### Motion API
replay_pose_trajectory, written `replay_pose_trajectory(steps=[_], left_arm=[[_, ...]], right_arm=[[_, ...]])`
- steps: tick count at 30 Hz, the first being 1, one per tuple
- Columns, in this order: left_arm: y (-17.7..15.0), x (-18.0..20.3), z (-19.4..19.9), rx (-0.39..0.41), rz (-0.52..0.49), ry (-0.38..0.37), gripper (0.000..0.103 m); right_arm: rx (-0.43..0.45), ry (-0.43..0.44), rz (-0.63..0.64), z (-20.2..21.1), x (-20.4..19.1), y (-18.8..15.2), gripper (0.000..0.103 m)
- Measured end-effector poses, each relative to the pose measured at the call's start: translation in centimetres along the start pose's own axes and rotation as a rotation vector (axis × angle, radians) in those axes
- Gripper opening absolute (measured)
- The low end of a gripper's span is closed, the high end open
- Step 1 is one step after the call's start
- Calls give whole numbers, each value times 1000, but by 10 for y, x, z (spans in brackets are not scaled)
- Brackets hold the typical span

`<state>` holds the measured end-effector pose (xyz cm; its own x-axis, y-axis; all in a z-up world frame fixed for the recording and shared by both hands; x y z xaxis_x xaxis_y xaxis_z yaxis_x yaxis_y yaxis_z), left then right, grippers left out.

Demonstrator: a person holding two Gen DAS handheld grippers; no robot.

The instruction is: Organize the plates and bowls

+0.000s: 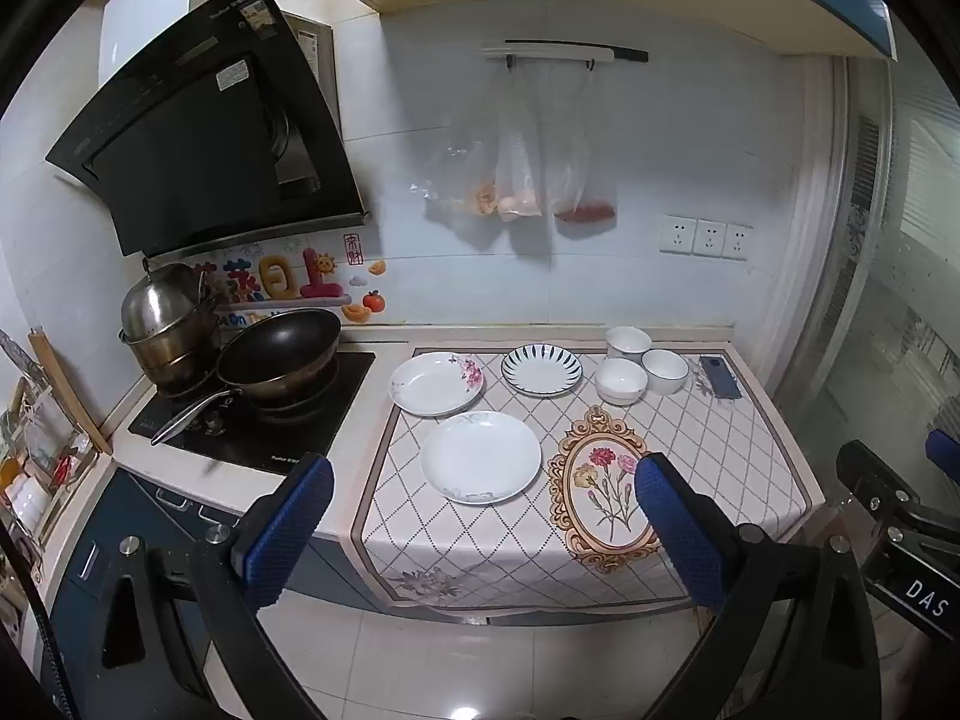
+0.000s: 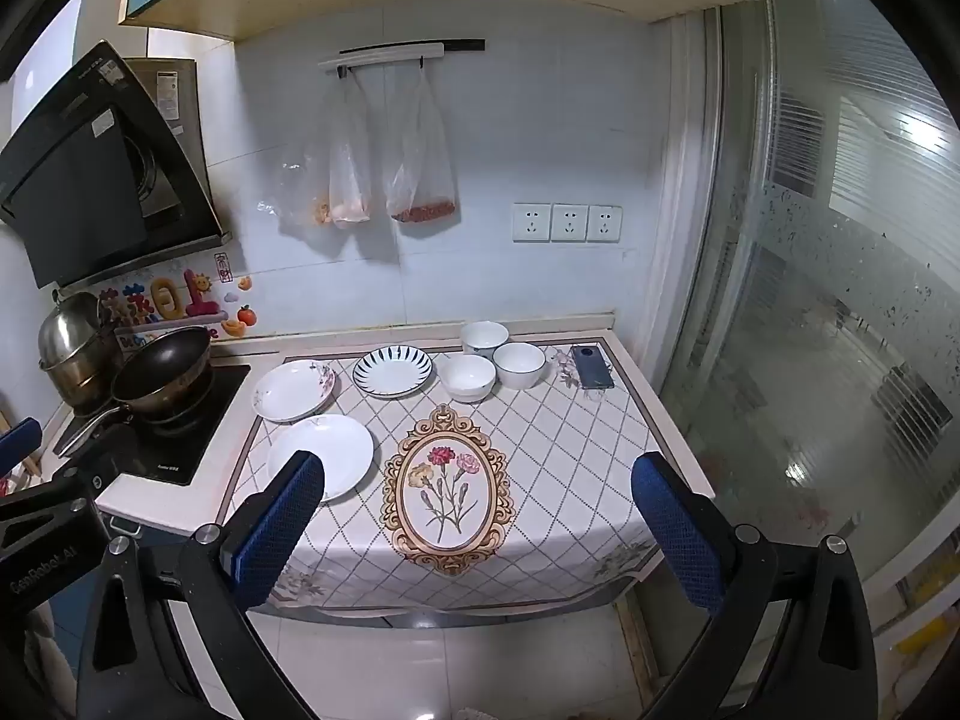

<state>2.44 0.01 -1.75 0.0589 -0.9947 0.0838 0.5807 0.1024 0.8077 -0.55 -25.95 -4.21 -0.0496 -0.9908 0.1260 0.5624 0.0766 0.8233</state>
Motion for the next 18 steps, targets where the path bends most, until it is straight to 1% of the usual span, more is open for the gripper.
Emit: replay_pose_trajectory(steps=[14,18], left_arm=[[0,0,-1,9,-5,2,103],[2,3,-1,8,-7,1,103]], right_arm=[[11,6,-9,5,-5,4,103],[6,10,-10,3,-3,-1,103]])
Point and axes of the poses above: each gripper's, at about its wrist camera, not at the fingertips, and z roughly against the way its jaws point, x to its right, y to its top, the point moved 3 cm from there along -z, roughly the way its jaws point, and after that the axes turned 8 degrees about z, right-handed, at the moved point
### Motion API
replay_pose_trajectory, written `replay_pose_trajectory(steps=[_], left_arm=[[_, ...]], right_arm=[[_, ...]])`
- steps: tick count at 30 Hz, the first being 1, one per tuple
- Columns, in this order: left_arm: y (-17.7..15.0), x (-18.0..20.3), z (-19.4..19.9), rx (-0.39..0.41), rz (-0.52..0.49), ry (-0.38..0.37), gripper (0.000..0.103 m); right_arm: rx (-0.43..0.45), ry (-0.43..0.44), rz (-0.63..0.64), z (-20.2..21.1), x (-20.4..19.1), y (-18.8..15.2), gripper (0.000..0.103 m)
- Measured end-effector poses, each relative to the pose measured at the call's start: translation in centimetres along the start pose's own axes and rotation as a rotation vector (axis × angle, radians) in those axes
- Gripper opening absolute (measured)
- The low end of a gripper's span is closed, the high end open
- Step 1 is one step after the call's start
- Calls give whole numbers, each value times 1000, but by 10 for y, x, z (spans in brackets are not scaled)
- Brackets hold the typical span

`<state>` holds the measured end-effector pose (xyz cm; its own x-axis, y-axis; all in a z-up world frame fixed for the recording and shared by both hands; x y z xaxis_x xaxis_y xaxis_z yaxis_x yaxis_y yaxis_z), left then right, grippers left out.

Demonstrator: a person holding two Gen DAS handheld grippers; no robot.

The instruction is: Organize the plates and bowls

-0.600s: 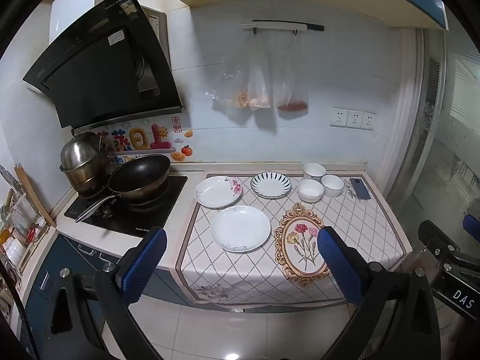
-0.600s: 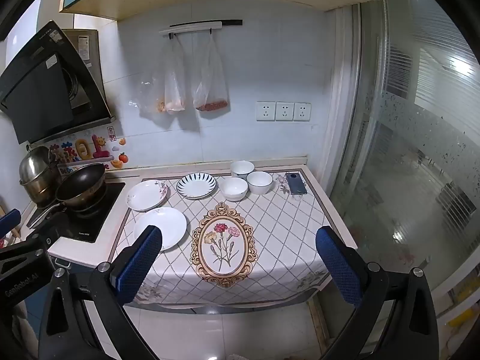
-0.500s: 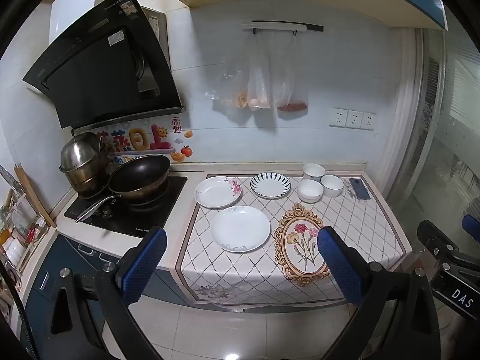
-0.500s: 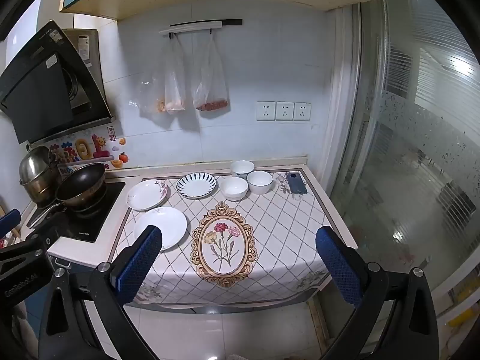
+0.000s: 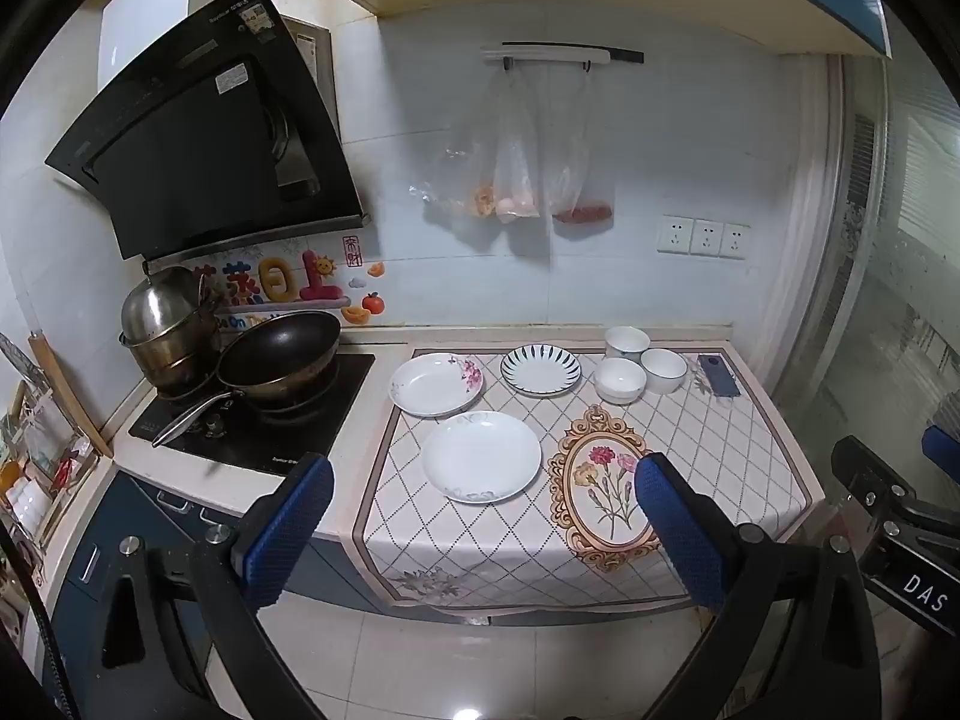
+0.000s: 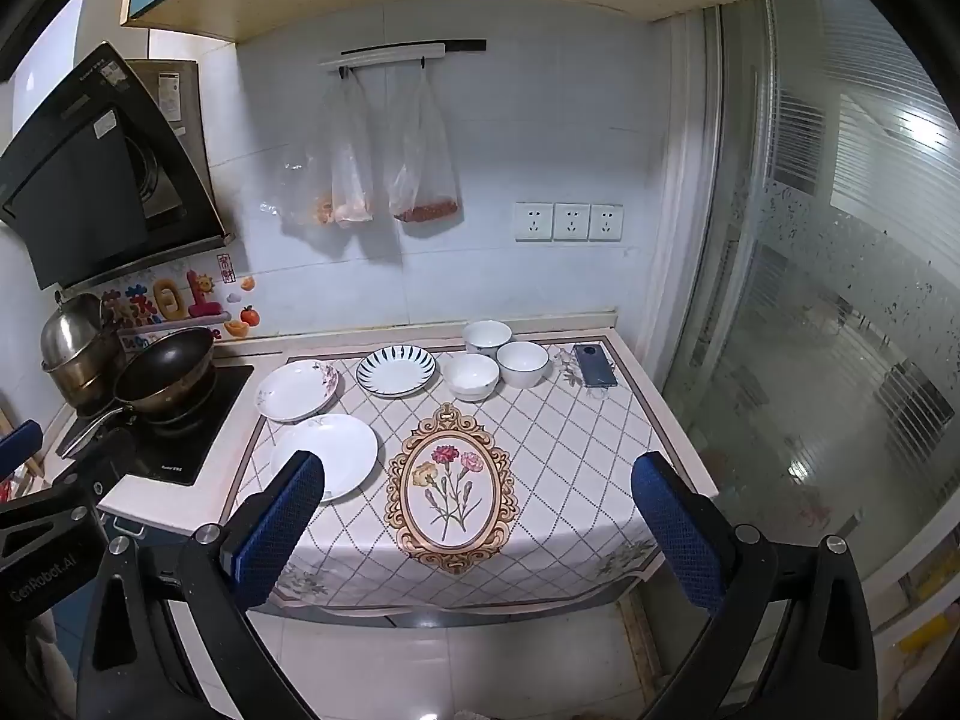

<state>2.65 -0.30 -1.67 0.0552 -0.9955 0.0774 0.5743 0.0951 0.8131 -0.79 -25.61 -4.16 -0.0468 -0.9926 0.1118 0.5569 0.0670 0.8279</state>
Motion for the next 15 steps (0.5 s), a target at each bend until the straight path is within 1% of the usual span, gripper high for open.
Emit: replay_pose_trajectory(steps=[6,15], left_arm=[[0,0,6,3,-3,-2,103],[-2,4,7,3,-6,-4,103]], right_arm=[[3,0,-2,1,-4,-1,103],[8,4,-11,6,0,3,103]])
Point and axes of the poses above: each gripper's, at about its wrist camera, not at the fingertips, and z roughly against the way its jaws point, x to its right, y to its top, the point moved 3 cm from there along -z, roughly the way its jaws point, and after that the axes turned 8 degrees about z, right-handed, at the moved point
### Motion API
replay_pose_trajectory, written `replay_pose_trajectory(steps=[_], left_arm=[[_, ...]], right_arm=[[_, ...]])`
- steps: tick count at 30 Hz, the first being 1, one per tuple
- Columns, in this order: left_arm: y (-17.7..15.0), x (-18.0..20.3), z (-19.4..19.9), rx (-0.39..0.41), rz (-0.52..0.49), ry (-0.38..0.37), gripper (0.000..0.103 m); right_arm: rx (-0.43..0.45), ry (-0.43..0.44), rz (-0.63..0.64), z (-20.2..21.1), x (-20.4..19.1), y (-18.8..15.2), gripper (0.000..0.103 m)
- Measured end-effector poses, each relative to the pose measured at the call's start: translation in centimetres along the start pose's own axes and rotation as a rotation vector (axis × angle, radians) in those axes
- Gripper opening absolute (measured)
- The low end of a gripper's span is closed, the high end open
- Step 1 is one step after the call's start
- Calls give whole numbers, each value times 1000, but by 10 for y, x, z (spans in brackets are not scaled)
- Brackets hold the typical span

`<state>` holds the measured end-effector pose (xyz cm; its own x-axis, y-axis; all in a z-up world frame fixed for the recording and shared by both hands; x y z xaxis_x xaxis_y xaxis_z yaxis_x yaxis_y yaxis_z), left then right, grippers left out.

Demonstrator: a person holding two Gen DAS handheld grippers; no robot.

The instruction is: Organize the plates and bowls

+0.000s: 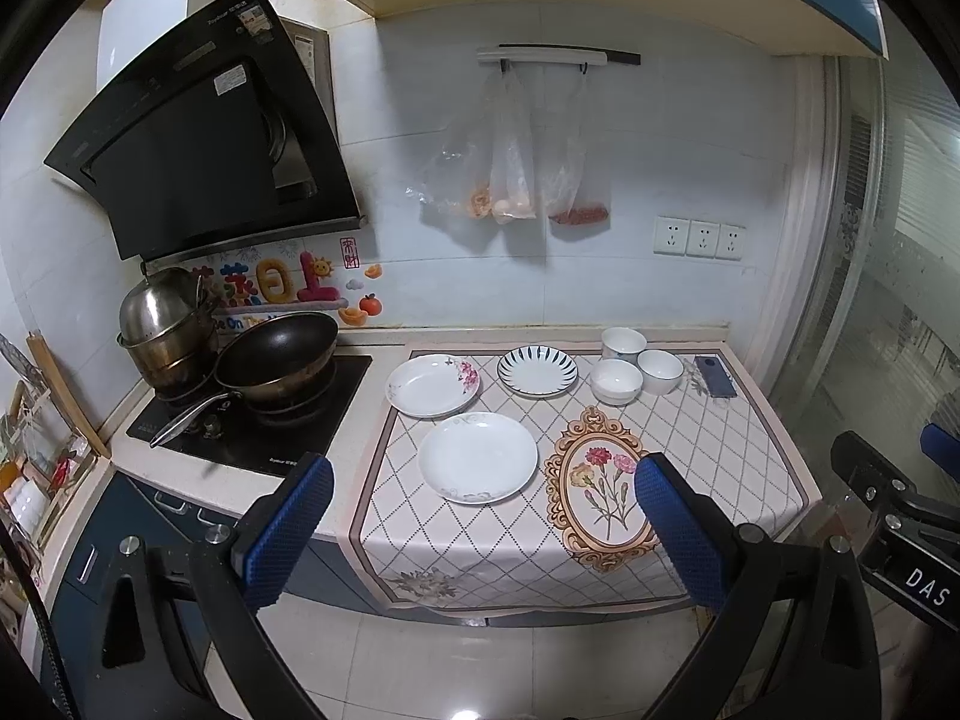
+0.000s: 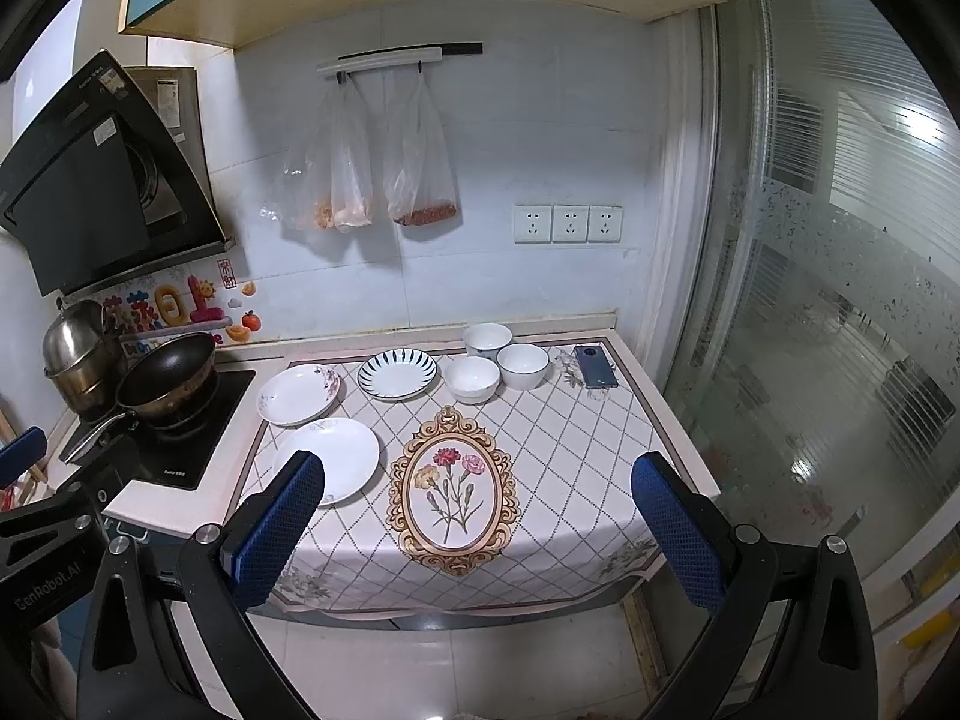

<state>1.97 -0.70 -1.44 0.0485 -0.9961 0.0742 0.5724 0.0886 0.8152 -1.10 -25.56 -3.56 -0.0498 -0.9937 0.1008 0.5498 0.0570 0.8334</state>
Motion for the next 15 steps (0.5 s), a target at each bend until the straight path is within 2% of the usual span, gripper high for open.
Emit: replay_pose_trajectory(steps=[15], left_arm=[[-1,3,-1,-2,5,-1,103]], right_arm=[[3,2,3,2,-4,1,103]])
Point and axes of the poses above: each gripper's, at about its wrist camera, not at the fingertips, and z roughly against the way its jaws point, x to its right, y to its top, the point moved 3 cm from there along -z, roughly the way its jaws point, and after that the axes turned 8 degrees about z, right-handed, at the moved point
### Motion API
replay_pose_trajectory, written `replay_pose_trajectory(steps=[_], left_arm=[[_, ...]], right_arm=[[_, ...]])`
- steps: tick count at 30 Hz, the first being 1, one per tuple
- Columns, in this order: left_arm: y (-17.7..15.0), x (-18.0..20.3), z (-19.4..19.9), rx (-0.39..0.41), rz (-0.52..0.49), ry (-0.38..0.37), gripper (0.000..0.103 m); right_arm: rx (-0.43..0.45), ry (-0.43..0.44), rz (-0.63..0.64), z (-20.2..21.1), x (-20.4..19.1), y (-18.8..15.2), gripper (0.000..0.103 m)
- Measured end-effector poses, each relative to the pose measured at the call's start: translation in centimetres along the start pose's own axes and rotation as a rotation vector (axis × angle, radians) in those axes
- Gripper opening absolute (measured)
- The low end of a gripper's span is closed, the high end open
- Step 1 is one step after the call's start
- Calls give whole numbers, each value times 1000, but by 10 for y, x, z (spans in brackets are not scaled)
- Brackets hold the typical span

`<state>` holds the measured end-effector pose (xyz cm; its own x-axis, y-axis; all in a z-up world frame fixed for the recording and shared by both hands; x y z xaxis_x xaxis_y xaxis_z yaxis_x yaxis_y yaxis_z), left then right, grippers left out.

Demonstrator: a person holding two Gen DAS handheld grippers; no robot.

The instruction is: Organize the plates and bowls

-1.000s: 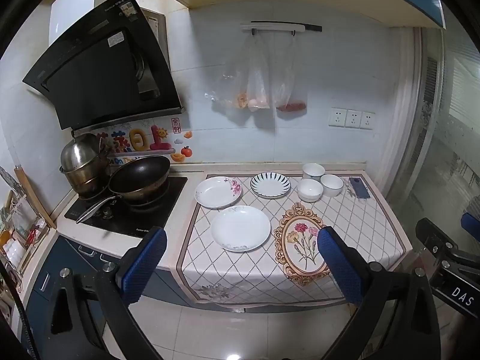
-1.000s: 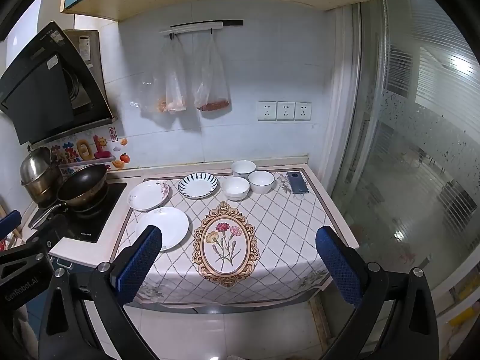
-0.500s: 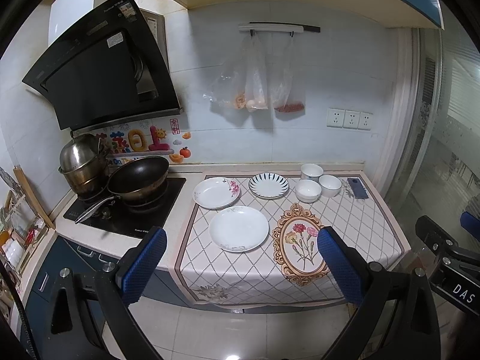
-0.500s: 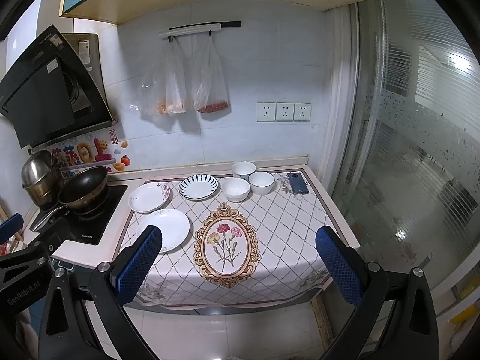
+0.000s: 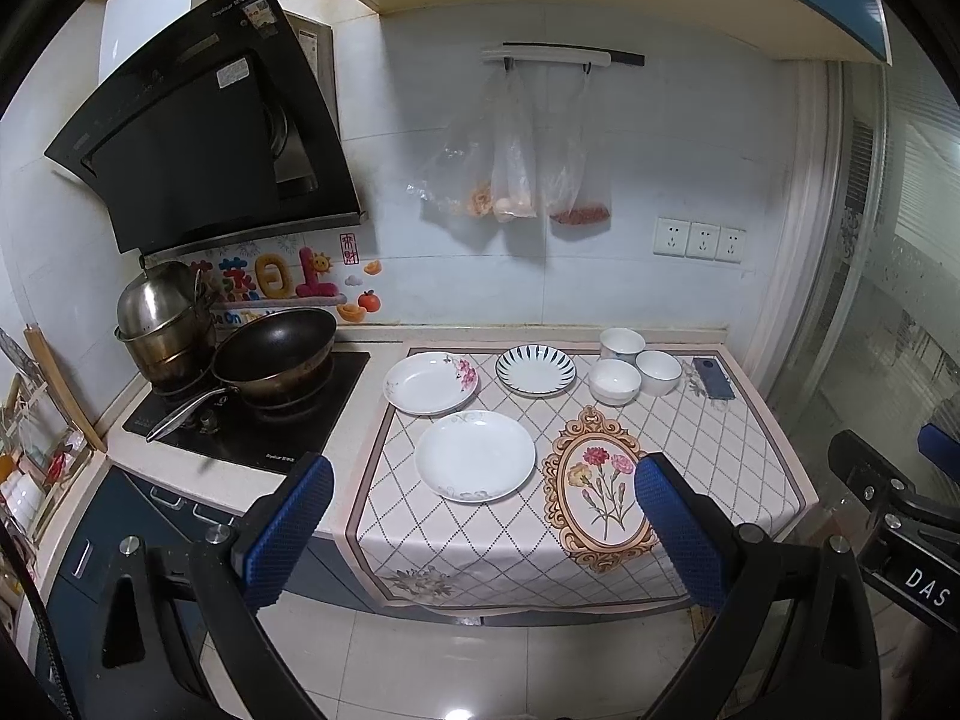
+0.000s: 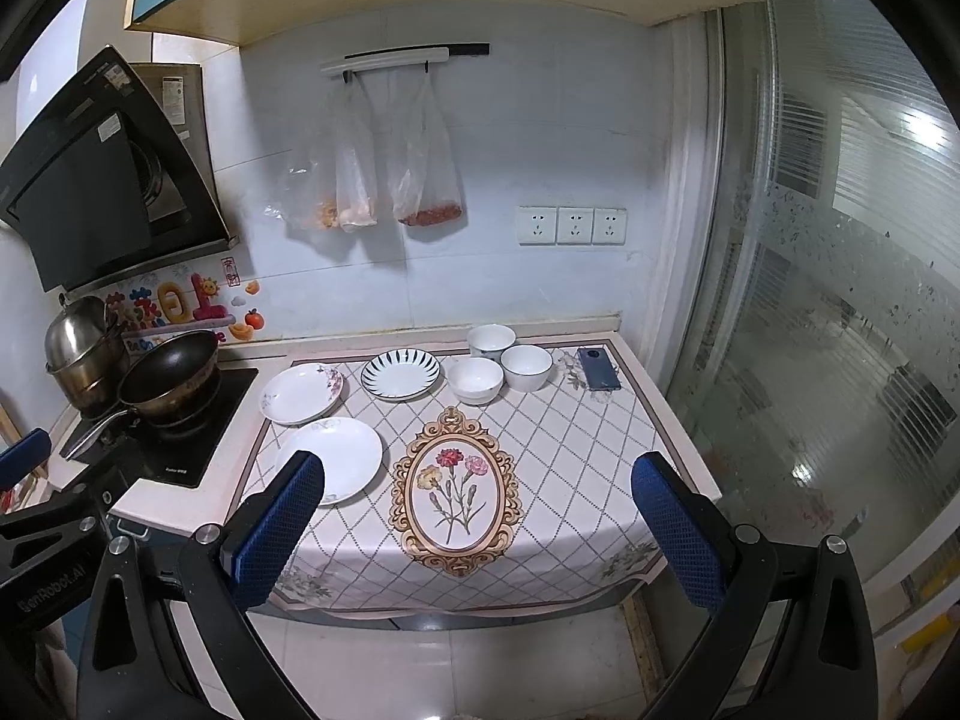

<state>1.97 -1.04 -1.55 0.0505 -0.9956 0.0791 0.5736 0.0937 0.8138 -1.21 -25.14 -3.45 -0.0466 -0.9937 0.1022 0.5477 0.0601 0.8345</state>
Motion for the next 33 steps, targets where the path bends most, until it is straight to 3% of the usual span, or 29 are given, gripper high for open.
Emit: replay_pose_trajectory(steps=[33], left_arm=[[1,-3,-7,6,16,-7,103]], right_arm=[[13,-1,-10,-4,-1,0,103]])
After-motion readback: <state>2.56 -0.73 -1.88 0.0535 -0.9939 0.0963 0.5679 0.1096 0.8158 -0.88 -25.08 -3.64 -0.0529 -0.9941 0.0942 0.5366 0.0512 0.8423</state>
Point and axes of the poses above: each gripper's, at about its wrist camera, not at the fingertips, and z roughly against the way its jaws point, x to its right, y to its top, the point moved 3 cm from there along -z, roughly the way its jaws point, and after that the axes turned 8 degrees about z, right-handed, at the moved point
